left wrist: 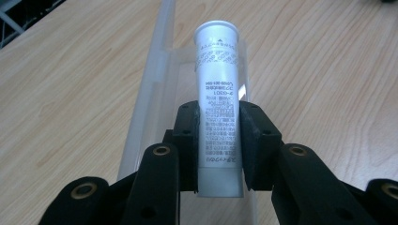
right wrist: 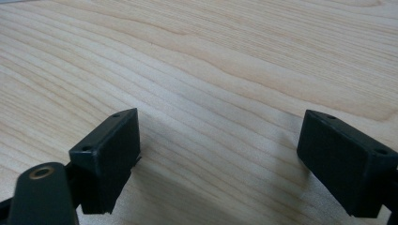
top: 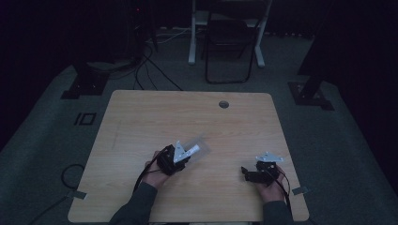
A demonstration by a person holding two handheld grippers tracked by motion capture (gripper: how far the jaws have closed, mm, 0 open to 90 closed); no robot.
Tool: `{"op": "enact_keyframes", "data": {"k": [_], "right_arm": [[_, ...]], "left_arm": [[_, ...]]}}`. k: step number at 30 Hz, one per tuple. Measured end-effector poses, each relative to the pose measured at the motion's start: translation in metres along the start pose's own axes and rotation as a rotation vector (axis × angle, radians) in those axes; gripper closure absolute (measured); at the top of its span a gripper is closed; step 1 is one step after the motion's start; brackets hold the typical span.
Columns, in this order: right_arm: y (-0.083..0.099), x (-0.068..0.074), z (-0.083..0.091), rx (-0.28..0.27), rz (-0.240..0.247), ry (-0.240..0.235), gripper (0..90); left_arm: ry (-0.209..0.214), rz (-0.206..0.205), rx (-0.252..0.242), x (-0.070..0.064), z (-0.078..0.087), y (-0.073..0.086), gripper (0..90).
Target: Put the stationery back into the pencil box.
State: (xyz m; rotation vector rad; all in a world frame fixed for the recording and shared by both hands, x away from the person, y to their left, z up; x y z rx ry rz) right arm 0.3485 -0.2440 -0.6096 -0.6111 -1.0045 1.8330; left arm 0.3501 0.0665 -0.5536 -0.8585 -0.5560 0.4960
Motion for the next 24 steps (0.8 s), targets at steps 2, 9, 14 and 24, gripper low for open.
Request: {"op": "enact_keyframes", "data": {"k": [2,9,14,24], "right_arm": [[0.000,0.000,0.000,0.000,0.000,0.000,13.4],[0.000,0.000,0.000,0.000,0.000,0.000,13.4],[0.000,0.000,0.000,0.000,0.000,0.000,13.4],[0.000,0.000,0.000,0.000,0.000,-0.001,13.4]], "left_arm": [[-0.004,-0.009,0.015,-0.001,-0.002,0.003,70.7],[-0.033,-0.048,0.047,-0.001,-0.006,0.009,69.3],[-0.036,-0.052,0.041,-0.002,-0.003,0.008,65.1],[0.036,0.004,-0.076,-0.020,0.018,-0.003,59.2]]}}
Point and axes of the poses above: each handheld gripper's, and its own axes: z roughly backward along the jaws, y roughly out of its underside, x roughly to its left, the point moved 6 cm from there along -z, roughly forward along the jaws, and after that the axes turned 10 degrees about -x, right-handed, at the moved point
